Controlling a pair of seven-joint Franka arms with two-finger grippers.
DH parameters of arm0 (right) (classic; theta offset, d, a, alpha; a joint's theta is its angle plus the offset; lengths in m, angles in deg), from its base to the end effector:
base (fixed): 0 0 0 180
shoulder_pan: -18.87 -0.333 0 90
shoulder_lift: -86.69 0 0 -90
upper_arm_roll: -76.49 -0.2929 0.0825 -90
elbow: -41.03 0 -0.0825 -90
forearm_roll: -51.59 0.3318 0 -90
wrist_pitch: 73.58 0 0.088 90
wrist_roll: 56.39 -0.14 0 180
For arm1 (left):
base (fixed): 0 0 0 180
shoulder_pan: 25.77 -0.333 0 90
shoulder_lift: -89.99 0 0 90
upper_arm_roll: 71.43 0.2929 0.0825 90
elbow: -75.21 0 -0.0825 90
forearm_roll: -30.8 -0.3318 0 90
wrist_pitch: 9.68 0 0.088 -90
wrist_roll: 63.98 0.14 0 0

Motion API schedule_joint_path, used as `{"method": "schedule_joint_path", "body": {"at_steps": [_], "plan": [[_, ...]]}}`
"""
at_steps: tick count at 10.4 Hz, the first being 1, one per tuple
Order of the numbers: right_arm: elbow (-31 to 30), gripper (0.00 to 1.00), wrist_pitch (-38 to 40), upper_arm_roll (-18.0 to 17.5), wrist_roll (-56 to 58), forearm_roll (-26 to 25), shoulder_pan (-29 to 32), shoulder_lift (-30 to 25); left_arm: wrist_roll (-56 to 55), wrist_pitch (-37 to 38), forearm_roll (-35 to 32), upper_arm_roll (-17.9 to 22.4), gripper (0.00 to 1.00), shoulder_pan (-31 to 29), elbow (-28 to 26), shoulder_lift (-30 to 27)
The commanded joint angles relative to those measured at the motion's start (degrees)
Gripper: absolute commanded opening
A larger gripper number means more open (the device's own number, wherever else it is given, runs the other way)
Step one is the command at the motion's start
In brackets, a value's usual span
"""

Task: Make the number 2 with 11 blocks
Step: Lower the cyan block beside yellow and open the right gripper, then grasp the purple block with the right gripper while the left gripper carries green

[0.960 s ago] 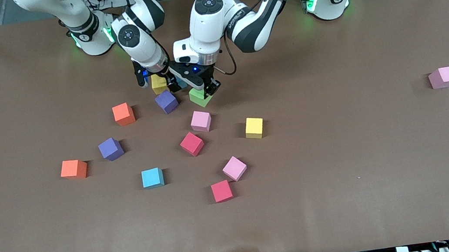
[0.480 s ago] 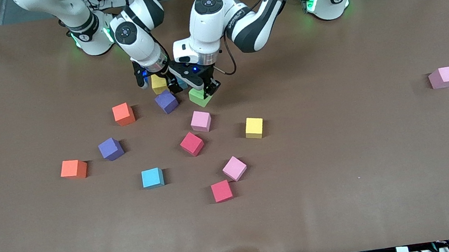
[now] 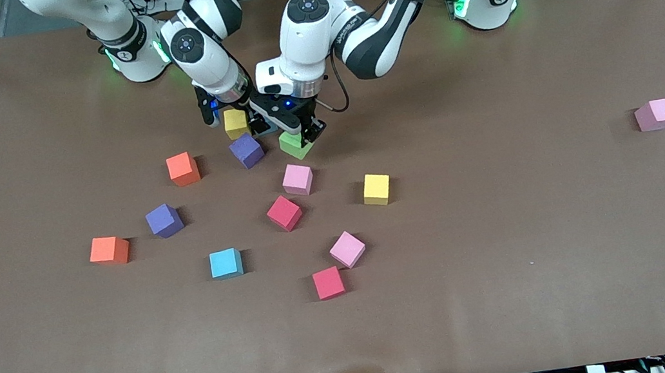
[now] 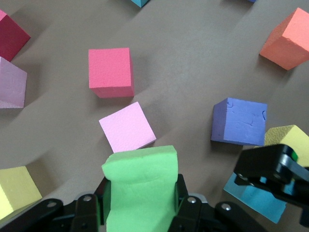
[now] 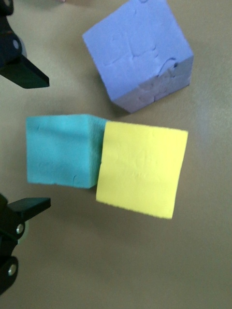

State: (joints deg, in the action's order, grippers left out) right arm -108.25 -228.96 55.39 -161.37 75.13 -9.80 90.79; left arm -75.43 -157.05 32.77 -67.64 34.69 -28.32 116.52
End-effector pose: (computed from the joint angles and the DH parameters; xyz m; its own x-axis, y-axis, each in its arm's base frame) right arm 0.2743 0.3147 0.2237 0.2222 -0.9550 -0.1963 -0.9698 -0.2373 0.0565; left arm 0.3473 -0.5345 0.3009 0.6891 -0.6626 0.2934 -0.7043 -0.7077 0.0562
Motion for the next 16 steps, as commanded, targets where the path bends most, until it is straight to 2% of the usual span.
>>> {"method": "schedule_joint_path", "body": {"at_steps": [1, 3, 5, 7, 9, 11, 13, 16], "plan": [[-0.1, 1.00, 4.6, -0.3, 0.0, 0.7, -0.5, -3.6, 1.8, 1.0, 1.5, -0.4, 0.33, -0.3, 1.5, 0.6], [0.3, 1.00, 5.4, 0.5, 0.5, -3.6, 0.7, -3.6, 2.1, 1.0, 1.2, -0.5, 0.33, -0.2, 0.9, 1.1], [3.3, 1.00, 11.7, 4.6, 0.5, -11.4, 1.1, -3.5, 4.1, 1.2, 1.3, -0.5, 0.33, -0.5, 0.6, 0.9], [5.7, 1.00, 14.1, 7.6, 2.1, -18.1, 1.3, -2.9, 10.6, 3.0, 1.3, -0.4, 0.32, -0.7, 0.6, 0.9], [7.1, 1.00, 12.4, 8.4, 7.5, -19.0, 1.9, -1.7, 12.9, 5.2, 1.2, -0.5, 0.32, -0.7, 0.6, 0.4], [7.4, 1.00, 9.3, 8.4, 11.6, -20.9, 3.3, 1.0, 20.5, 8.5, 1.4, -1.9, 0.32, -0.6, 0.8, -0.7], [7.5, 1.00, 5.9, 8.4, 11.9, -25.7, 4.6, 4.4, 22.3, 11.3, 1.5, -4.8, 0.32, -0.7, 0.8, -2.0], [9.6, 1.00, 6.0, 8.5, 12.3, -26.8, 5.2, 6.5, 25.7, 11.7, 2.0, -5.8, 0.31, -0.8, -1.2, -5.1]]}}
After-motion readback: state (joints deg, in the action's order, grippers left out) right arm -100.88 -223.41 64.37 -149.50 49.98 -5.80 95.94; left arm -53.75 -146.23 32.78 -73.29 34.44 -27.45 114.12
